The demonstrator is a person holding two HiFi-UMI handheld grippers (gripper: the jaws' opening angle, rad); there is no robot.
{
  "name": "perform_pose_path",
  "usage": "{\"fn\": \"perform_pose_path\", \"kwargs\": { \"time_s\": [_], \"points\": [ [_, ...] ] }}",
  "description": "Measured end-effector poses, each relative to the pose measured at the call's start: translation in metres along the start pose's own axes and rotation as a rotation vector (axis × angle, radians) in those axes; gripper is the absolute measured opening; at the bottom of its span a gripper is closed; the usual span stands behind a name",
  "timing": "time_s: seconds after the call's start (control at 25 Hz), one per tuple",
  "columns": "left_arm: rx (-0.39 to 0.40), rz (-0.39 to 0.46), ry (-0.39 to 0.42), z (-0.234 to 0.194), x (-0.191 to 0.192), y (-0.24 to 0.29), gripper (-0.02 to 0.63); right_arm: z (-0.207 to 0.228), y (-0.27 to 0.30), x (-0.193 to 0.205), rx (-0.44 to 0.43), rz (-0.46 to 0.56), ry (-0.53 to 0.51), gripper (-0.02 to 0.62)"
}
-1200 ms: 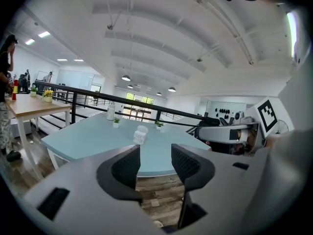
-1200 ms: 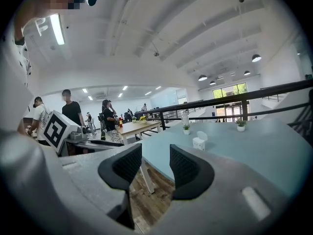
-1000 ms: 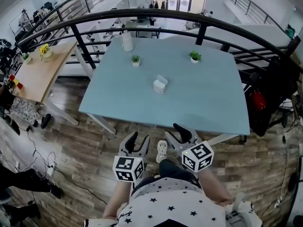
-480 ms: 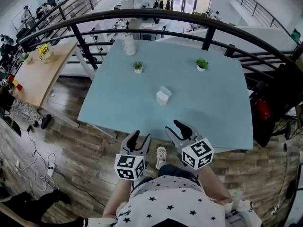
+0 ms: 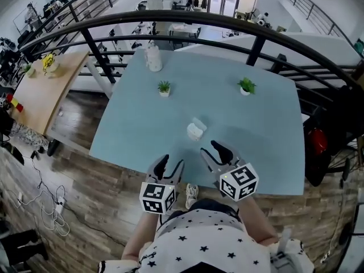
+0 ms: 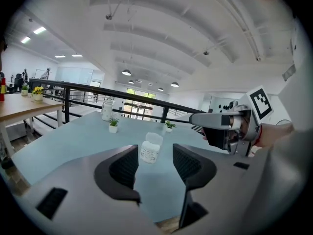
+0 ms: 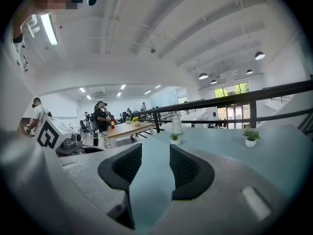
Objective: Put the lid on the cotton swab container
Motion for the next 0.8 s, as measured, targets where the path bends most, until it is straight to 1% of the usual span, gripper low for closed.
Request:
{"fn": "perform_pose_path", "kwargs": {
  "time_s": [0.28, 0.48, 0.8],
  "points": [
    [0.015, -0.028, -0.001, -0.012, 0.0, 0.044, 0.219, 0.037, 0.031, 0.0, 0.007, -0.015, 0.008, 0.161],
    [0.045, -0.064, 0.009, -0.016, 0.009, 0.077, 0.241, 0.065, 0.047, 0.009, 0.024, -0.036, 0.007, 0.161],
    [0.107, -0.129, 0.033, -0.014, 0.027, 0.117, 0.282, 0.098, 0.069, 0.023, 0.042, -0.078, 0.022, 0.161]
  ]
}}
Point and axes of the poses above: the fingertips, and each gripper's own axes: y forward along the fingers, z to its right, x out of its underside, the point moved 7 cm from there along -y, backward along the fingers, and after that the axes turned 15 degrees about z, right-handed, at the moved point
